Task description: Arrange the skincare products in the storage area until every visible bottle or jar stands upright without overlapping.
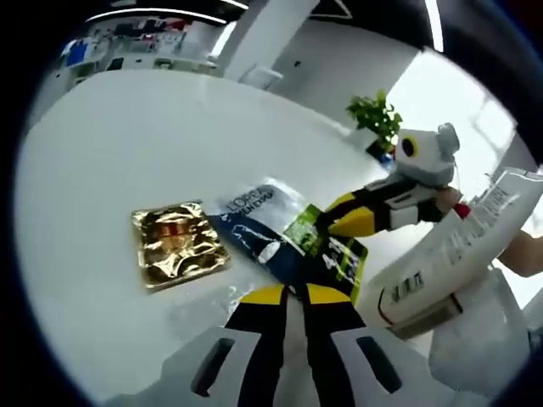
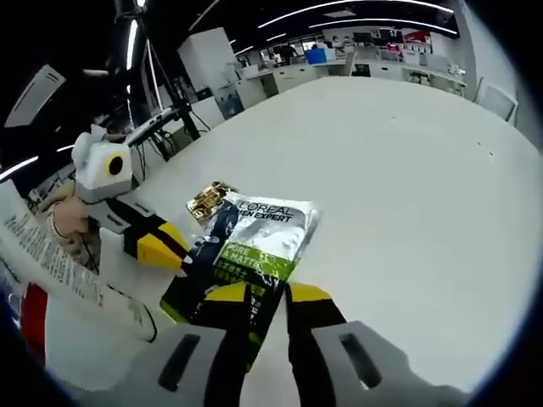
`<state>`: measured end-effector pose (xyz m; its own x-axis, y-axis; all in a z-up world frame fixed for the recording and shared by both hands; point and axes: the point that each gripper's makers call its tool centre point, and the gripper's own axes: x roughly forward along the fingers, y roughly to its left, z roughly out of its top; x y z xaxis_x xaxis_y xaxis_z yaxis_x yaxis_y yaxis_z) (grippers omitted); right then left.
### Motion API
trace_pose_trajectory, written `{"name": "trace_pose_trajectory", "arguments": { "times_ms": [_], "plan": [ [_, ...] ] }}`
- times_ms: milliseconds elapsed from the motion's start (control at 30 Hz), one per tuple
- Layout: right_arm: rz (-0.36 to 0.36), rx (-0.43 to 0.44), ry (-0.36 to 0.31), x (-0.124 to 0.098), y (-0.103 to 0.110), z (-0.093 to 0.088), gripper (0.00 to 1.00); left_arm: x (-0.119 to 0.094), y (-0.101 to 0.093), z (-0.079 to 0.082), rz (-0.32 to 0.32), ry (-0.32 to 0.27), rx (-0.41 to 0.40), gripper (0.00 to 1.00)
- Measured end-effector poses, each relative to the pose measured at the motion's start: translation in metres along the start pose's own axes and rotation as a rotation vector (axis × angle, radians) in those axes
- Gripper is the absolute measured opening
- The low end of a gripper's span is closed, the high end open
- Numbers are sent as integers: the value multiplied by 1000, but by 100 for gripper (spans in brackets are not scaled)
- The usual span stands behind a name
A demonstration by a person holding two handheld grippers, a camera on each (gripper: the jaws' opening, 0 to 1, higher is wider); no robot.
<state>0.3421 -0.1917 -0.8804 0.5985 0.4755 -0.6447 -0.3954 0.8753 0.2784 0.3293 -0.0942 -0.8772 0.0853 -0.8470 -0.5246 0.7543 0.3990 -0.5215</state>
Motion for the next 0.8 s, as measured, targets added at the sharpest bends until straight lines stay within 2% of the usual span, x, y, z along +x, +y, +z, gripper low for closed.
{"name": "trace_pose_trajectory", "arguments": {
  "times_ms": [133,200,233,300,367,500,567,633,733,800],
  "plan": [
    [-3,38,-15,2,-5,-1,6,2,0,3,-7,-13,-14,5],
    [21,100,-23,3,-5,-3,3,3,-1,3,-20,-22,-28,6],
    [30,145,-51,4,-5,-1,2,4,-1,3,-25,-23,-35,6],
    [33,144,-72,6,-7,1,1,4,-2,4,-30,-25,-36,5],
    [68,185,-104,6,-2,4,1,5,-3,5,-37,-28,-42,8],
    [72,162,-129,3,3,12,1,5,-2,12,-32,-50,-33,11],
    [77,171,-180,-3,5,25,1,1,-1,23,-20,-102,-22,9],
    [86,185,-242,-9,5,40,1,-7,-4,36,-33,-153,-45,7],
    [88,138,-277,-17,11,55,1,-20,-6,56,-35,-216,-9,4],
    [105,141,-306,-24,25,67,1,-28,-6,67,-8,-247,11,1]
  ]
}}
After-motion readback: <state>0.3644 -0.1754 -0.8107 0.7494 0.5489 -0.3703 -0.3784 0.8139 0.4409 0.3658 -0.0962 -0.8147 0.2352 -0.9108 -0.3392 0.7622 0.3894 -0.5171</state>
